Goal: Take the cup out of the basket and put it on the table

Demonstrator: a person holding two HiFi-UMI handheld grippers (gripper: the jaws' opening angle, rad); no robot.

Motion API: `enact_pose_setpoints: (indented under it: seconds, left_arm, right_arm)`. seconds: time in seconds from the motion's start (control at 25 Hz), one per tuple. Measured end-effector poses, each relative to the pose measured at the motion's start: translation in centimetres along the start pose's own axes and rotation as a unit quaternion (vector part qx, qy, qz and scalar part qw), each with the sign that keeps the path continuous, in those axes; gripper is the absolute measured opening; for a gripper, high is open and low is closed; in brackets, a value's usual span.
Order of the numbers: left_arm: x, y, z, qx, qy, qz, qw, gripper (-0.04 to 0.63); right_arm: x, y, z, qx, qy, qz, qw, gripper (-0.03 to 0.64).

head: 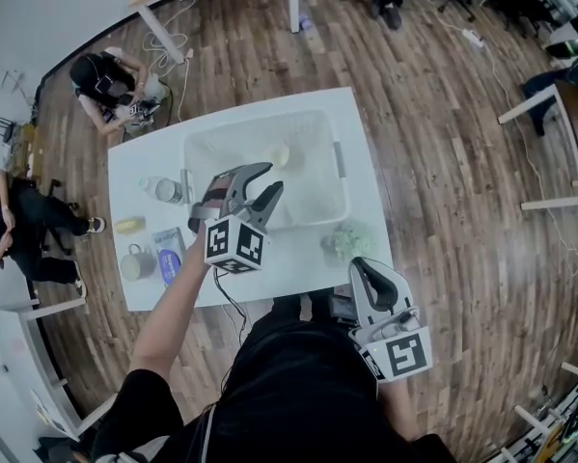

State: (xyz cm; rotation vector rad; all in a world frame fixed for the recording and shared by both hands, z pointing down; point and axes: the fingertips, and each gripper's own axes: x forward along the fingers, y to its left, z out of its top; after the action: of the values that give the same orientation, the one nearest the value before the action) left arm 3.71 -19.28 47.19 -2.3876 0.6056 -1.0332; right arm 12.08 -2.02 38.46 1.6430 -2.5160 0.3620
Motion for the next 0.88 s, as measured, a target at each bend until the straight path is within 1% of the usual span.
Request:
enact_pose_setpoints:
  seconds: [0.16,0.24,0.32,0.44,0.68,0.8,0.88]
  left_arm:
    - [2.3,-0.6,-1.6,0.032,0.029,-0.031,0.9986,0.190]
    - [3.3,-1.1,-2.6,0.051,0.048,-0.049,0.9964,0.210]
    - [4.2,-1.3,-3.4,0.060,0.063,-0.065,0.9940,0.219]
    - [5.8,-1.4,-5.0,0.059,0.090,-0.088,0.9903,0.222]
    - [9.7,-3.1,-8.9,0.063,0.138,-0.135,0.9792,0.222]
    - [11.3,-3.9,-10.2,0.056,0.148,-0.151,0.9757,0.221]
    - [12.0,-4.4,-10.8,0.053,0.152,-0.155,0.9747,0.205]
  right_arm:
    - [-0.2,-0.3,-0.2,0.005,0.003,-0.010,1.000,0.026]
    - [-0.3,-0.7,-0.4,0.007,0.006,-0.016,1.000,0.026]
    - [-0.5,-1.1,-0.5,0.011,0.009,-0.022,1.000,0.026]
    - [-0.8,-1.7,-0.4,0.017,0.012,-0.028,0.999,0.026]
    - [-1.1,-2.2,-0.5,0.017,0.010,-0.030,0.999,0.026]
    - [-1.0,-2.3,-0.6,0.014,0.015,-0.030,0.999,0.026]
    - [-1.0,-2.3,-0.7,0.013,0.019,-0.030,0.999,0.026]
